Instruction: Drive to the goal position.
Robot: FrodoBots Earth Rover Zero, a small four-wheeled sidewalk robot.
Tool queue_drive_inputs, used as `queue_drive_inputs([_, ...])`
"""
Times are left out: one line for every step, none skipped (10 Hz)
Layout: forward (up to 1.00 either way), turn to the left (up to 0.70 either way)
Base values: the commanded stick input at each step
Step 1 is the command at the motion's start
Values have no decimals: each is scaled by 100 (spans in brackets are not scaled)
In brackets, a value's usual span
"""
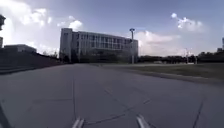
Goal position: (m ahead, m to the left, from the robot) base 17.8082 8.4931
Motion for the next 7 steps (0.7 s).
queue_drive_inputs([100, 1])
queue_drive_inputs([100, 16])
queue_drive_inputs([100, 27])
queue_drive_inputs([100, 19])
queue_drive_inputs([100, 3])
queue_drive_inputs([100, 11])
queue_drive_inputs([100, 27])
